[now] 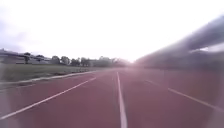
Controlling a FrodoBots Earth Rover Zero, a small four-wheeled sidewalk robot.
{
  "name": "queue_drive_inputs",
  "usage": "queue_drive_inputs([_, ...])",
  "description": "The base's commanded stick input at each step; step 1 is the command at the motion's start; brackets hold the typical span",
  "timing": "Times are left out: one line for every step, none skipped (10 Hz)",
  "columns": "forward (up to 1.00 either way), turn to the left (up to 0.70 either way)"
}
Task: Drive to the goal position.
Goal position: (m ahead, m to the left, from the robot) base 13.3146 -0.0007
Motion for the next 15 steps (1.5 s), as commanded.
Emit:
queue_drive_inputs([0.70, 0.00])
queue_drive_inputs([0.70, 0.00])
queue_drive_inputs([0.70, 0.00])
queue_drive_inputs([0.70, 0.00])
queue_drive_inputs([0.70, 0.00])
queue_drive_inputs([0.70, 0.00])
queue_drive_inputs([0.70, 0.00])
queue_drive_inputs([0.70, 0.00])
queue_drive_inputs([0.70, 0.00])
queue_drive_inputs([0.70, 0.00])
queue_drive_inputs([0.70, 0.00])
queue_drive_inputs([0.70, 0.00])
queue_drive_inputs([0.70, 0.00])
queue_drive_inputs([0.70, 0.00])
queue_drive_inputs([0.70, 0.00])
